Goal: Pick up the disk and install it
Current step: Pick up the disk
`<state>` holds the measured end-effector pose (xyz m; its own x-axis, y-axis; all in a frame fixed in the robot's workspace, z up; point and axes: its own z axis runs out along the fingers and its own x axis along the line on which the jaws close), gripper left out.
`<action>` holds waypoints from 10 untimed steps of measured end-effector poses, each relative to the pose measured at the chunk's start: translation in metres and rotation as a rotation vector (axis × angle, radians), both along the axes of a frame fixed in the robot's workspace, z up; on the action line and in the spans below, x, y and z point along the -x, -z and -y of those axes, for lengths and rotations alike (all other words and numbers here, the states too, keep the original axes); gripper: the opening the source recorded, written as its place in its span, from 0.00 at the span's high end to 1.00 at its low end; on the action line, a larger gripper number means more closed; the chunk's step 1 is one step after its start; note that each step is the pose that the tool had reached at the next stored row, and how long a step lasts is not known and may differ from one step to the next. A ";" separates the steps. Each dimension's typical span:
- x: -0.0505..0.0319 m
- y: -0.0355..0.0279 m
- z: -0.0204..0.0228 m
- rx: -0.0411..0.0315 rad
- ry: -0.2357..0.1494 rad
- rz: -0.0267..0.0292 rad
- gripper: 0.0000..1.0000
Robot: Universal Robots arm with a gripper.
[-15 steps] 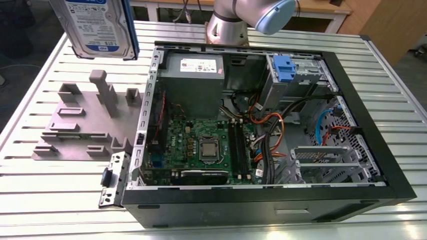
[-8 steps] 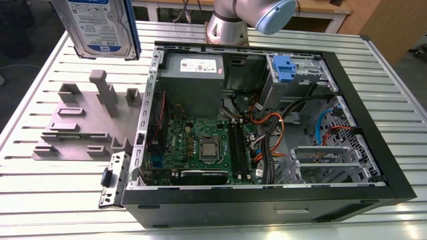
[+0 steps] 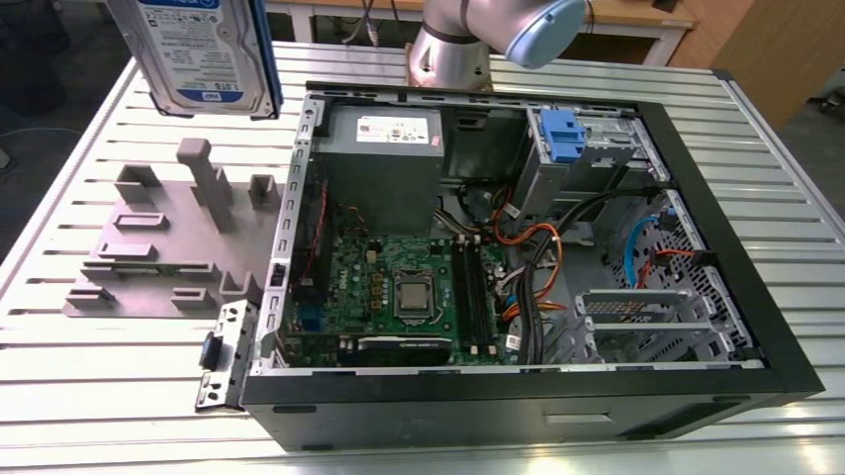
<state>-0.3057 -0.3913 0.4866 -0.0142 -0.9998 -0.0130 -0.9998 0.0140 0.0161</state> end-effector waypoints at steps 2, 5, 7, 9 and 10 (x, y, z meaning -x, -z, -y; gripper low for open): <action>-0.0007 0.0000 0.0000 0.0000 0.000 0.0000 0.63; -0.0020 0.0000 0.0000 0.0000 0.000 0.0000 0.63; -0.0028 0.0000 0.0000 -0.0001 0.000 0.0000 0.63; -0.0037 0.0000 0.0000 0.0000 0.000 0.0000 0.63; -0.0041 0.0000 0.0000 -0.0001 0.000 0.0001 0.63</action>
<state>-0.3016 -0.3913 0.4865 -0.0142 -0.9998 -0.0131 -0.9998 0.0140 0.0160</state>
